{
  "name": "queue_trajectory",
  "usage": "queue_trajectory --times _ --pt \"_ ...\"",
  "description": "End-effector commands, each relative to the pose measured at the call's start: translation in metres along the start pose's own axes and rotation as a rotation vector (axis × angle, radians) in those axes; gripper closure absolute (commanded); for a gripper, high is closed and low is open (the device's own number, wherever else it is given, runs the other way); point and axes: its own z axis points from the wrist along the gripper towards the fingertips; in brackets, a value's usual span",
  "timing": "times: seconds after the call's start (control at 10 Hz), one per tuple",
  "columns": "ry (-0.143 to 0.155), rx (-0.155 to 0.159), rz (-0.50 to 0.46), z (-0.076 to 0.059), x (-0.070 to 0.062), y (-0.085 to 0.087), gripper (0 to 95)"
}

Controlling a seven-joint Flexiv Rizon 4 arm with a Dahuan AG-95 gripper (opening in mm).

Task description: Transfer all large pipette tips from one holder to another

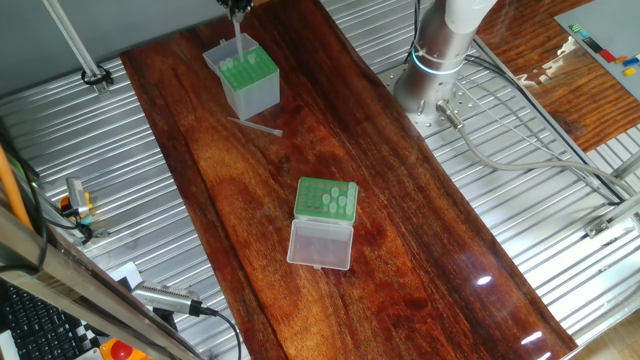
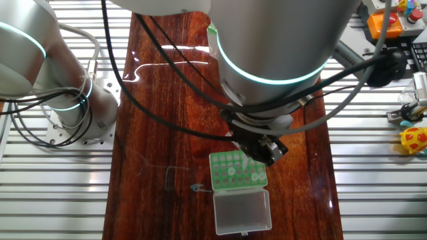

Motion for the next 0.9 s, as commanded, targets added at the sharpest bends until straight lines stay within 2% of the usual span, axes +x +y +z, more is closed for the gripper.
queue_trajectory --times 0.1,0.9 --pt "0.000 0.001 -0.003 0.0014 0.0003 0.0007 95.0" --pt "0.003 0.001 -0.012 0.0043 0.0055 0.0035 95.0"
